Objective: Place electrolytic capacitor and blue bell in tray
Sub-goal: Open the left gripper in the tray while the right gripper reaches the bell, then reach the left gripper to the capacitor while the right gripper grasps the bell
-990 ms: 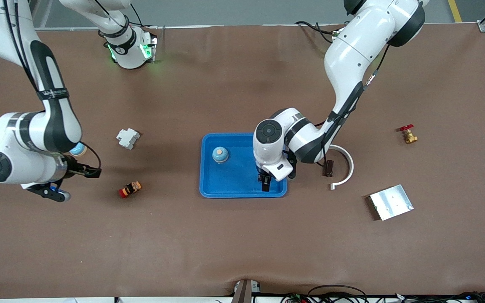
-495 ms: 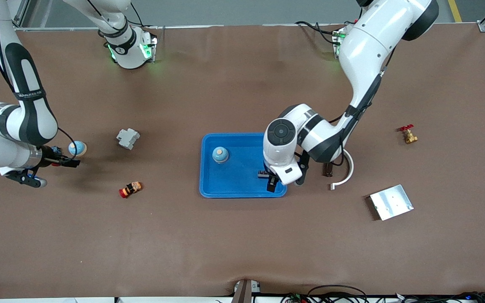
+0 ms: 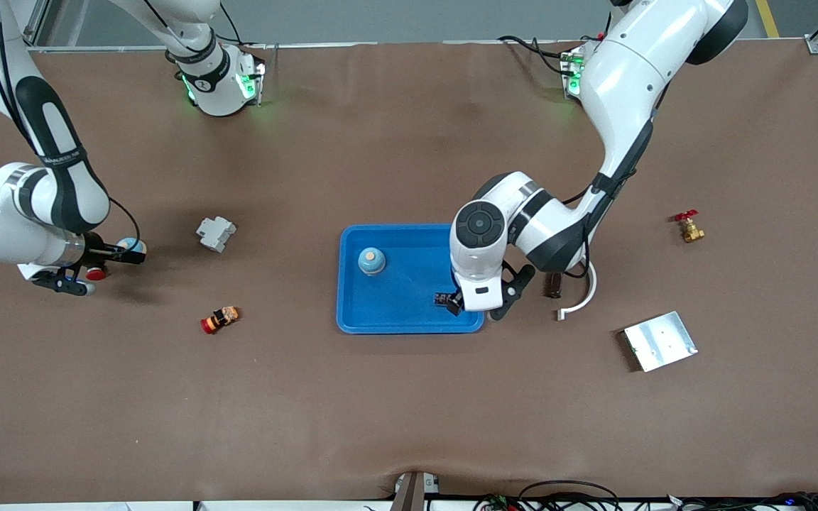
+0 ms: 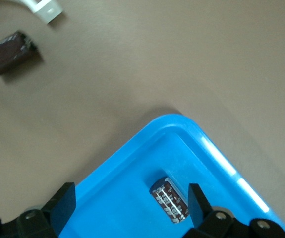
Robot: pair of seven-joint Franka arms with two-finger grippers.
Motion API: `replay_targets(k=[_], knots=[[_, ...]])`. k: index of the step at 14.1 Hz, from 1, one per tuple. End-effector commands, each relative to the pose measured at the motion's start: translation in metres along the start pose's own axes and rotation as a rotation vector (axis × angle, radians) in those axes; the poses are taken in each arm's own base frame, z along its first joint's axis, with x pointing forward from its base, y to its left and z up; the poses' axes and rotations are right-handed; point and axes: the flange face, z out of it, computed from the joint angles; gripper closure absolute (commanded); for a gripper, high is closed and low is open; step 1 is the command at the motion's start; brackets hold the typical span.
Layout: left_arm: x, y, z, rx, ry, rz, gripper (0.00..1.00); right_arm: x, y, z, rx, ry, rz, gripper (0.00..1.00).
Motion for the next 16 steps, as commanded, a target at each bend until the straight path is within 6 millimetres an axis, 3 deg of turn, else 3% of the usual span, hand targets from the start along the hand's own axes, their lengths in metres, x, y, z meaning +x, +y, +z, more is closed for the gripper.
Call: replay_targets(k=[1,3,6,10,11,13,16], knots=[[0.007,-0.011,-0.009,0.005,-0.039,0.231,0.0,-0.013,-0.003,-0.004,-0.005,0.015,-0.02,0.0],[0.009,-0.012,-0.007,0.004,-0.042,0.389,0.0,-0.012,-0.003,-0.004,-0.018,0.016,-0.033,0.0],[0.036,-0.019,-0.004,0.001,-0.046,0.643,0.0,-0.01,-0.005,-0.005,-0.073,0.027,-0.087,0.0],[0.076,-0.035,0.005,0.004,-0.059,0.729,0.0,-0.008,0.004,-0.004,-0.085,0.05,-0.088,0.0],[0.075,-0.038,0.005,0.002,-0.066,0.743,0.0,-0.009,0.005,-0.003,-0.084,0.046,-0.087,0.0],[0.084,-0.054,0.006,0.007,-0.033,0.787,0.0,-0.008,0.011,0.002,-0.081,0.038,-0.126,0.0],[0.09,-0.098,0.009,-0.073,0.027,0.839,0.0,-0.008,0.016,0.007,-0.079,0.028,-0.124,0.0]])
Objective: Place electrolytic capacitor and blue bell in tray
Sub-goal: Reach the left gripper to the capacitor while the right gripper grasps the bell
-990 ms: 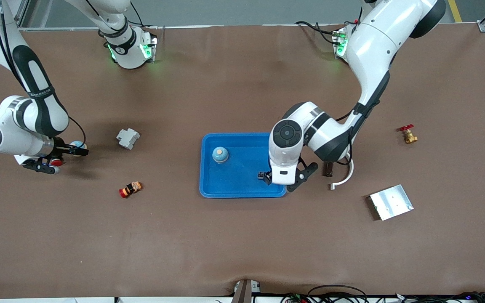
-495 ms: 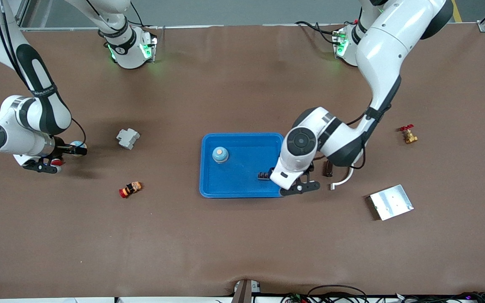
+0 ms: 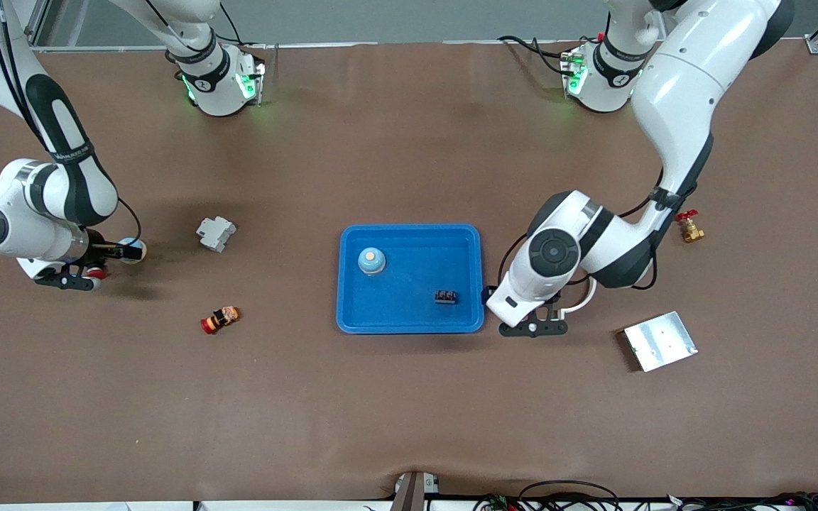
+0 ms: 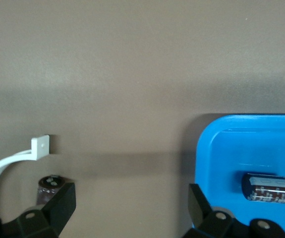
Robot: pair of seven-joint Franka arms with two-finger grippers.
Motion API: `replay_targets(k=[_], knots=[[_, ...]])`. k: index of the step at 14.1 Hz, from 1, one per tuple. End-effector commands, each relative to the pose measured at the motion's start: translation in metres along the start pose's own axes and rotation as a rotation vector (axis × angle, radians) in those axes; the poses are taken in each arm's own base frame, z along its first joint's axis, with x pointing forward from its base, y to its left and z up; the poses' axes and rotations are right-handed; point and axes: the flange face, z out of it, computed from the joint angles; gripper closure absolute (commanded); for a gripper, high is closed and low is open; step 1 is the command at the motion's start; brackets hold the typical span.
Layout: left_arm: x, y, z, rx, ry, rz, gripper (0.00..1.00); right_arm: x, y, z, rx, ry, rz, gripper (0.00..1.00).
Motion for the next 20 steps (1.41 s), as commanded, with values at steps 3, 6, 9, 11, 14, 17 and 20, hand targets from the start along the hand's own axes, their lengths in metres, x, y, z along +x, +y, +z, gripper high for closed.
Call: replay_targets(k=[3,6,9,11,14,17,20], knots=[[-0.049,-0.048,0.015,-0.006,0.101,0.107,0.0,-0.005,0.003,0.009,-0.001,-0.01,-0.015,0.0],[-0.055,-0.073,0.031,0.036,0.105,0.138,0.0,-0.004,-0.001,0.014,0.009,-0.019,-0.011,0.0],[-0.07,-0.096,0.049,0.016,0.147,0.171,0.0,-0.005,-0.003,0.019,0.011,-0.029,-0.011,0.0],[-0.078,-0.105,0.058,0.006,0.161,0.189,0.0,-0.004,-0.005,0.023,0.013,-0.035,-0.012,0.0],[-0.08,-0.106,0.064,0.008,0.153,0.191,0.0,-0.003,-0.004,0.023,0.041,-0.033,0.016,0.0],[-0.083,-0.106,0.069,0.006,0.141,0.182,0.0,-0.003,-0.002,0.023,0.044,-0.037,0.014,0.21],[-0.084,-0.106,0.071,0.004,0.137,0.158,0.0,0.002,-0.002,0.011,0.047,-0.055,-0.036,0.59]])
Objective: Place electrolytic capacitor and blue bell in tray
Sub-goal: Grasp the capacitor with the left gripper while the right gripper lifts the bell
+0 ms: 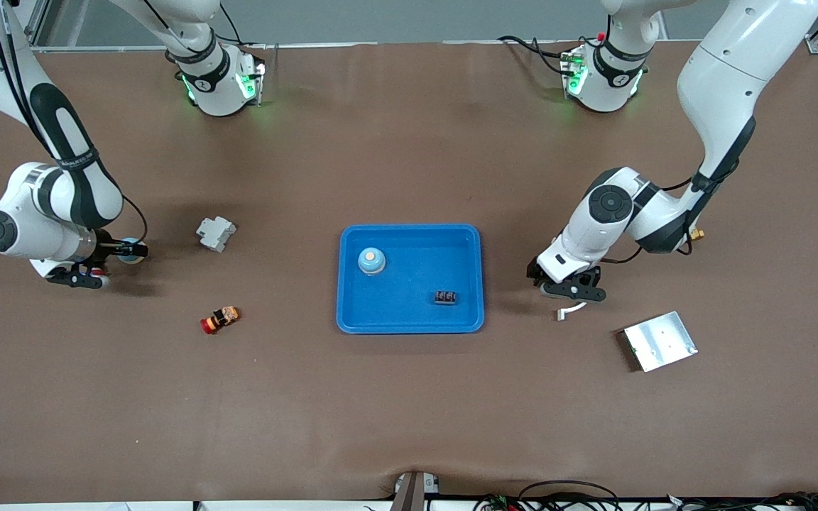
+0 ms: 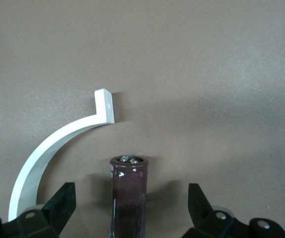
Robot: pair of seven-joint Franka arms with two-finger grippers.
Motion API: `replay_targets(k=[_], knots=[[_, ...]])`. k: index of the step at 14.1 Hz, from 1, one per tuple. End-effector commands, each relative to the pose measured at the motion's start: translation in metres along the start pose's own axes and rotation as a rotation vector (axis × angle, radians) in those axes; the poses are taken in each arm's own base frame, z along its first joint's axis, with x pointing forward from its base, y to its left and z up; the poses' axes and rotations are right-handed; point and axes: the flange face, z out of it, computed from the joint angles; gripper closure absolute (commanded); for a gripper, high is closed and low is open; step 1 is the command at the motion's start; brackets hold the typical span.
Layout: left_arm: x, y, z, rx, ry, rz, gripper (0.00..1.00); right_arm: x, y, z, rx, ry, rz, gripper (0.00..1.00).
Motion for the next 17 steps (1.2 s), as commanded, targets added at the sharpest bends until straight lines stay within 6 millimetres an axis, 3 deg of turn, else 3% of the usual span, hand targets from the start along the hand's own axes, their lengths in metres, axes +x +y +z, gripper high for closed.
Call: replay_targets(k=[1,3,5,6,8,9,10,14,16,17], knots=[[-0.006,0.001,-0.007,0.007,0.014,-0.02,0.11,0.007,0.0,-0.017,0.02,-0.025,-0.047,0.67],[-0.007,0.002,-0.004,0.006,0.007,-0.02,0.45,0.018,-0.005,-0.04,0.038,-0.026,-0.059,0.73],[-0.008,0.002,-0.003,0.007,0.004,-0.02,0.58,0.035,-0.026,-0.072,0.042,-0.016,-0.09,0.77],[-0.009,0.003,-0.002,0.008,0.0,-0.022,0.79,0.042,-0.046,-0.088,0.051,-0.012,-0.112,0.81],[-0.011,0.005,0.002,0.006,-0.01,-0.059,1.0,0.05,-0.104,-0.113,0.114,0.007,-0.141,0.86],[-0.011,0.005,0.004,0.005,-0.012,-0.061,1.0,0.052,-0.13,-0.119,0.124,0.017,-0.16,0.91],[-0.01,0.003,0.003,0.005,-0.011,-0.067,1.0,0.054,-0.149,-0.127,0.118,0.035,-0.15,0.93],[-0.002,0.006,-0.007,0.004,0.015,-0.191,1.0,0.061,-0.254,-0.158,0.1,0.097,-0.095,0.96],[0.006,0.026,-0.016,-0.005,0.037,-0.281,1.0,0.055,-0.315,-0.17,0.097,0.125,-0.051,0.99],[0.007,0.035,-0.02,-0.003,0.041,-0.328,1.0,0.052,-0.346,-0.167,0.095,0.129,-0.014,0.99]])
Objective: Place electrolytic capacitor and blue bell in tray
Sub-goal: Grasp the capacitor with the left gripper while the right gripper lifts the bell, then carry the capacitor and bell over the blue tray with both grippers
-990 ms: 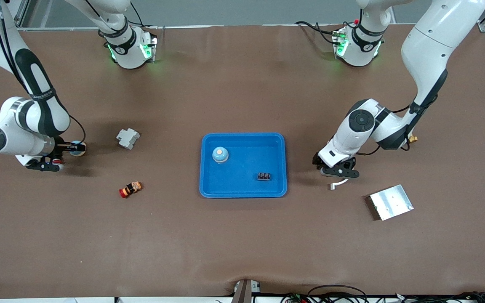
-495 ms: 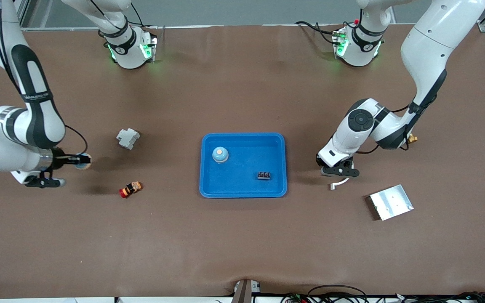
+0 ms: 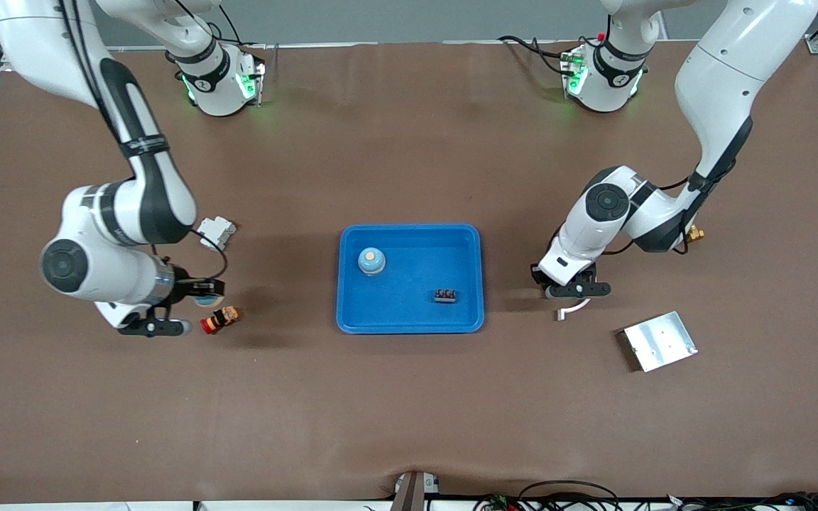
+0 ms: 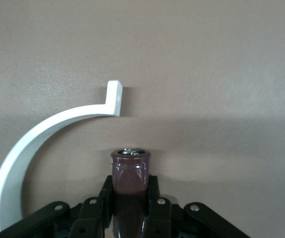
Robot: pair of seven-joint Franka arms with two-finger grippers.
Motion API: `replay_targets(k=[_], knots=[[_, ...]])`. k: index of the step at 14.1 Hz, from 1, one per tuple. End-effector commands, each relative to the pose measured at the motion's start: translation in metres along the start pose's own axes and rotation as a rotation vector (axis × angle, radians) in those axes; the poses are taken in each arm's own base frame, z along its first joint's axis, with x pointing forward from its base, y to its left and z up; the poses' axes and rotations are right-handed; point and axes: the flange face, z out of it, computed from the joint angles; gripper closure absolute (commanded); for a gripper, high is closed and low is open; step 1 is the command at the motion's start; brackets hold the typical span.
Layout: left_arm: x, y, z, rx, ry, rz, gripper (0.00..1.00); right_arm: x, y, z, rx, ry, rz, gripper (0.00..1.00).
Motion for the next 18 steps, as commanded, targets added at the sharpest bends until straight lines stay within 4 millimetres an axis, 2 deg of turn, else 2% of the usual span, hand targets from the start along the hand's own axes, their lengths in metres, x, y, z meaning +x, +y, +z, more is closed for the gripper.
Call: replay_targets(k=[1,2,4,5,6,8,12,14,17,18], knots=[[0.007,0.031,-0.022,-0.005,0.051,-0.139,1.0,0.005,-0.09,0.006,0.0,0.027,0.11,0.99],[0.01,0.039,-0.027,-0.006,0.051,-0.24,1.0,0.007,-0.119,0.012,-0.001,0.035,0.154,0.99],[0.024,0.059,-0.04,-0.056,0.049,-0.618,1.0,-0.002,-0.169,0.028,-0.008,0.042,0.224,0.99],[0.029,0.068,-0.04,-0.075,0.026,-0.777,1.0,-0.004,-0.187,0.033,-0.007,0.05,0.265,0.99],[0.032,0.077,-0.042,-0.084,0.021,-0.826,1.0,-0.011,-0.206,0.041,-0.009,0.051,0.296,0.99],[0.04,0.081,-0.05,-0.085,-0.01,-0.909,1.0,-0.018,-0.227,0.049,0.017,0.083,0.346,0.99],[0.027,0.122,-0.062,-0.054,-0.022,-1.002,1.0,-0.026,-0.252,0.07,0.037,0.103,0.392,1.0],[0.026,0.131,-0.062,-0.04,-0.023,-1.102,1.0,-0.029,-0.267,0.089,0.06,0.128,0.422,1.0],[0.01,0.151,-0.058,-0.03,-0.036,-1.244,1.0,-0.031,-0.272,0.1,0.065,0.129,0.417,1.0],[0.008,0.152,-0.058,-0.022,-0.034,-1.283,1.0,-0.033,-0.274,0.101,0.068,0.121,0.412,1.0]])
